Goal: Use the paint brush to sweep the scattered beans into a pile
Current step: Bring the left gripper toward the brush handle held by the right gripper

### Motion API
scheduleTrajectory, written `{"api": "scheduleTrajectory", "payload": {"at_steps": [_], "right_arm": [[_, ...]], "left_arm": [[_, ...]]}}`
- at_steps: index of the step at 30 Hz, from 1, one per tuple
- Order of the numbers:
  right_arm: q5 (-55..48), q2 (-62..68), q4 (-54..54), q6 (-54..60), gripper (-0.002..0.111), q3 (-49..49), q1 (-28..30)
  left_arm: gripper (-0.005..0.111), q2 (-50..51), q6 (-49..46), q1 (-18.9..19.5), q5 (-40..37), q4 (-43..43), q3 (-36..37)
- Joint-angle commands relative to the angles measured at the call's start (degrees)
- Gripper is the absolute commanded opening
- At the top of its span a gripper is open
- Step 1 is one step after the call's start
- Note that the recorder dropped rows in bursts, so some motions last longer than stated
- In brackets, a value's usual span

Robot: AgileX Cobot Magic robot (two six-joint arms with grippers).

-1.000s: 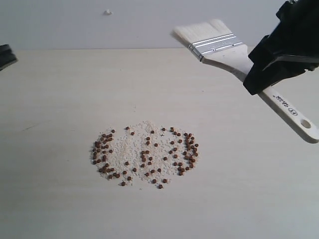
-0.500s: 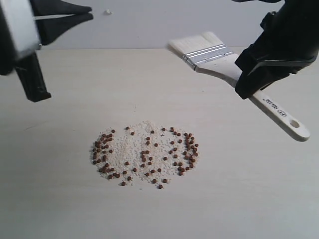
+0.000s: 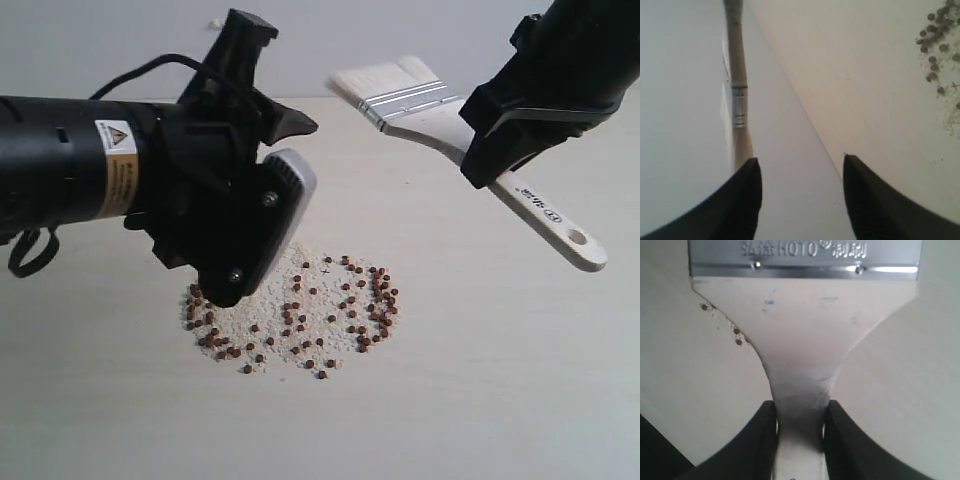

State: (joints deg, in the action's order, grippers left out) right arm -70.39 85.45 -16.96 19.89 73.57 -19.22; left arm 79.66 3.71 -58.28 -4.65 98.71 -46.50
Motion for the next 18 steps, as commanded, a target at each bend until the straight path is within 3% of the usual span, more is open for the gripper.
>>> {"api": "scheduleTrajectory", "payload": {"at_steps": [1, 18], "right_arm": [[0.4, -0.1, -0.9, 0.6, 0.000, 0.6, -0.1], [0.4, -0.1, -5.5, 3.9, 0.000, 0.6, -0.1]], "left_arm": [[0.053, 3.1, -0.2, -0.5, -3.3, 1.2, -3.2], [0.052, 5.9, -0.7, -0.6, 3.6, 1.2, -10.8]]}}
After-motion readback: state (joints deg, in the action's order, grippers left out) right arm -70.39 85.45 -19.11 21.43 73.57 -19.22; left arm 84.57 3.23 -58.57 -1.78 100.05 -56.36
